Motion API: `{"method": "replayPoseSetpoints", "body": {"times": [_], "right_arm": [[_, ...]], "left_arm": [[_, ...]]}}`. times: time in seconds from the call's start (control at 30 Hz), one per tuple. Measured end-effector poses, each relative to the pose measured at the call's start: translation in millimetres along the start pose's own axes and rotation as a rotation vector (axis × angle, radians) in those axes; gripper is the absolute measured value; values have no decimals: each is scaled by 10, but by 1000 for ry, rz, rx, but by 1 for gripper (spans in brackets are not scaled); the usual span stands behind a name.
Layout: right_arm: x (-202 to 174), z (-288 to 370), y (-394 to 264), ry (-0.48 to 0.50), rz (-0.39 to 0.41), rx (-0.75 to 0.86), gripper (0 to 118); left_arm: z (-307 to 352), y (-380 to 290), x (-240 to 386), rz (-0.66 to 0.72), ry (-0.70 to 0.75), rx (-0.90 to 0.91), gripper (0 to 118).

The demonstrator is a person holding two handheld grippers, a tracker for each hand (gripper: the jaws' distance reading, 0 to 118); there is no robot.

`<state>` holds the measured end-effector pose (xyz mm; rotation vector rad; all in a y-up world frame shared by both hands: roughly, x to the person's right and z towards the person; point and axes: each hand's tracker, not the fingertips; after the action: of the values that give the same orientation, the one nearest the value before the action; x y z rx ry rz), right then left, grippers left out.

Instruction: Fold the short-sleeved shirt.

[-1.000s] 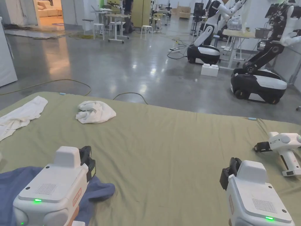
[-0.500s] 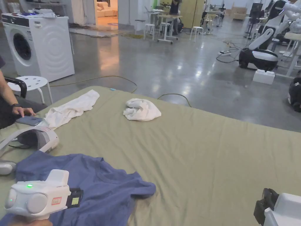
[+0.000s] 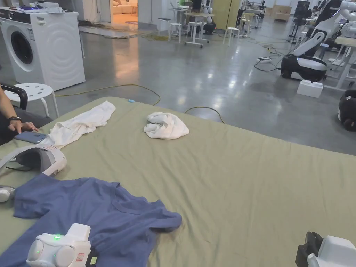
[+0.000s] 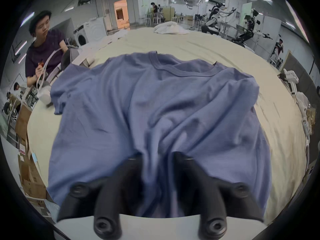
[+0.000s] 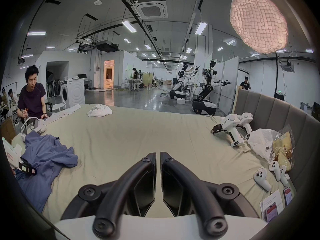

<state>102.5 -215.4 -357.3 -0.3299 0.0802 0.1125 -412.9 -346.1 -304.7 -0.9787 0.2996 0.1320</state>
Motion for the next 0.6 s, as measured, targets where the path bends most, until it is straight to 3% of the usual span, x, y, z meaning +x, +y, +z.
{"method": "replayPoseSetpoints", "body": {"times": [0.07,0.1,0.3,0.5,0.6], "right_arm": [[9,-1,-6,-6,-3,-5,4],[13,0,-10,-6,-4,-7,4],[50,23,-7,-8,-8,-6,4],[110,57,42,-12,-21,16,4],[154,84,70,-14,-33,26,4]], "left_arm": [[-7,-49,12,-17,8,7,3],[-8,-63,4,-21,13,12,0],[261,-1,-139,36,-15,145,0],[866,321,-180,92,-82,368,0],[1341,559,47,58,-88,492,0]]}}
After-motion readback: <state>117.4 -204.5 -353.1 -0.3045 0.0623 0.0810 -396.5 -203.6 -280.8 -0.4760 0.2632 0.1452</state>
